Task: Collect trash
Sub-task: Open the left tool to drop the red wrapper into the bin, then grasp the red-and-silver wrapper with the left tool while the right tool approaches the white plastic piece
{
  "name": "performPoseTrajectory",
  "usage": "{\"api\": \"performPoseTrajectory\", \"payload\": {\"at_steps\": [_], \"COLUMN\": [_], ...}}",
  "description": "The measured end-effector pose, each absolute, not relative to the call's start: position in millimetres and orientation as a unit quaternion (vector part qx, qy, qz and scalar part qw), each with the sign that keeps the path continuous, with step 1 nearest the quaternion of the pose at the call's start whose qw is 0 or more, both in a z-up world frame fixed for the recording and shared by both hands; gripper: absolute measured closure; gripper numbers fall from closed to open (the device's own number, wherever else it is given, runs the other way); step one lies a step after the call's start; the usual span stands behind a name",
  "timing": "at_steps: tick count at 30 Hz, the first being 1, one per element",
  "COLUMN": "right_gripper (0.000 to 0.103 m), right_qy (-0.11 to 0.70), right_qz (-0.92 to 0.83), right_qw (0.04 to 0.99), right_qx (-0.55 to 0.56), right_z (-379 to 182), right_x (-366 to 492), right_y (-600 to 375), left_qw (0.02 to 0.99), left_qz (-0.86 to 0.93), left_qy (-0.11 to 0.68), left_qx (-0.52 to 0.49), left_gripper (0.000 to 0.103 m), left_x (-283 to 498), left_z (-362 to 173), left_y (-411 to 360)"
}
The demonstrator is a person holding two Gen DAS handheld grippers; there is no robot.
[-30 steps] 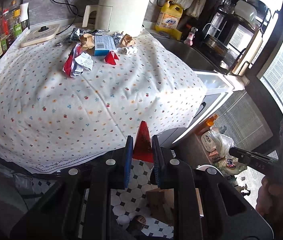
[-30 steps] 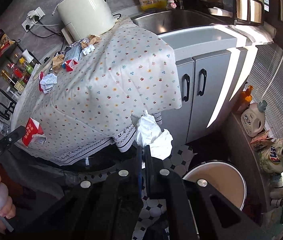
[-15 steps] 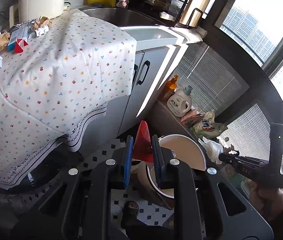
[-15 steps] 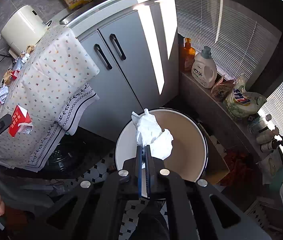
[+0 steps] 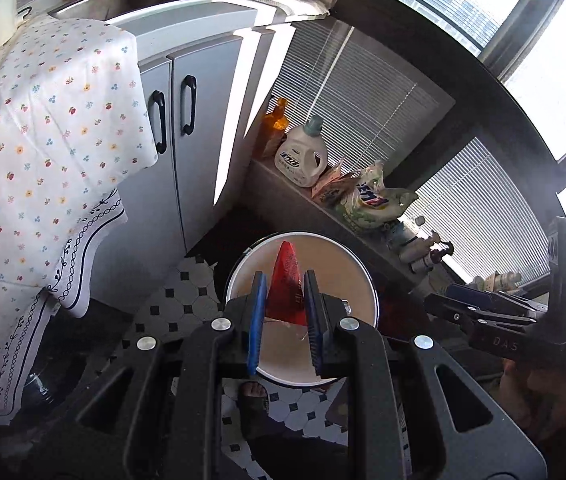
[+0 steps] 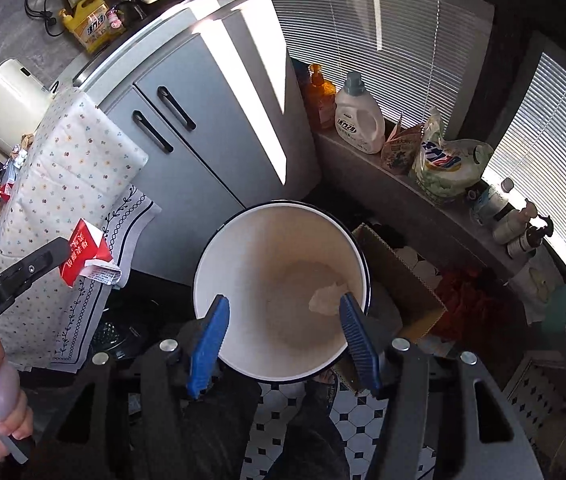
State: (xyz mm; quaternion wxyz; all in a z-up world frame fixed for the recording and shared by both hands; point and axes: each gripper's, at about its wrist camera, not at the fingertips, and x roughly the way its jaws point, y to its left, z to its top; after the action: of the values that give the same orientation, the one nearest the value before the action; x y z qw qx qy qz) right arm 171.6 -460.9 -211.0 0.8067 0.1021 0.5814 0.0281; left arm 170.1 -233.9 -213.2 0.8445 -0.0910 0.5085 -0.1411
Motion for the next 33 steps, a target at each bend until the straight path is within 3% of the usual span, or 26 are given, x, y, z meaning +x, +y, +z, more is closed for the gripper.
{"api": "performPoseTrajectory", "payload": {"at_steps": [4,6,7,8,14,17,21,29,33], "right_gripper": [0.046,0.046,0.046,0.046,0.043,0.029,0.019,0.008,0.008], "right_qy": [0.576,0.572,0.571,0.57,0.564,0.55,0.534,0.506,0.498], "right_qz": [-0.005,-0.014,-0.017,-0.018,-0.006,0.003,0.028,0.088,0.117], "right_qw": [0.81,0.812,0.812,0.813,0.818,0.83,0.841,0.856,0.858], "right_qx": [0.112,0.116,0.118,0.118,0.112,0.096,0.08,0.052,0.042], "right_z": [-205.3,-202.5,-201.0,-199.6,-195.0,-188.0,-176.5,-154.8,-145.1], "right_x": [160.5,156.6,155.2,154.2,157.2,162.3,175.2,199.9,211.5], "right_y": [-478.9,-485.1,-487.4,-488.0,-480.3,-467.7,-444.8,-388.1,-356.2], "left_qw": [0.835,0.834,0.838,0.844,0.861,0.87,0.886,0.904,0.906], "left_qz": [-0.172,-0.184,-0.187,-0.19,-0.165,-0.134,-0.08,0.02,0.064], "left_qy": [0.515,0.513,0.506,0.496,0.475,0.467,0.447,0.408,0.394], "left_qx": [-0.092,-0.087,-0.084,-0.083,-0.077,-0.082,-0.094,-0.128,-0.14], "left_gripper": [0.08,0.059,0.043,0.035,0.02,0.017,0.009,0.006,0.006], "left_x": [176.7,179.1,178.9,178.2,176.2,172.3,162.7,134.2,121.1], "left_z": [-218.0,-217.3,-214.0,-209.9,-192.9,-185.1,-170.7,-144.5,-136.2], "left_y": [-254.7,-264.0,-266.8,-267.8,-251.1,-230.5,-196.1,-118.8,-84.8]}}
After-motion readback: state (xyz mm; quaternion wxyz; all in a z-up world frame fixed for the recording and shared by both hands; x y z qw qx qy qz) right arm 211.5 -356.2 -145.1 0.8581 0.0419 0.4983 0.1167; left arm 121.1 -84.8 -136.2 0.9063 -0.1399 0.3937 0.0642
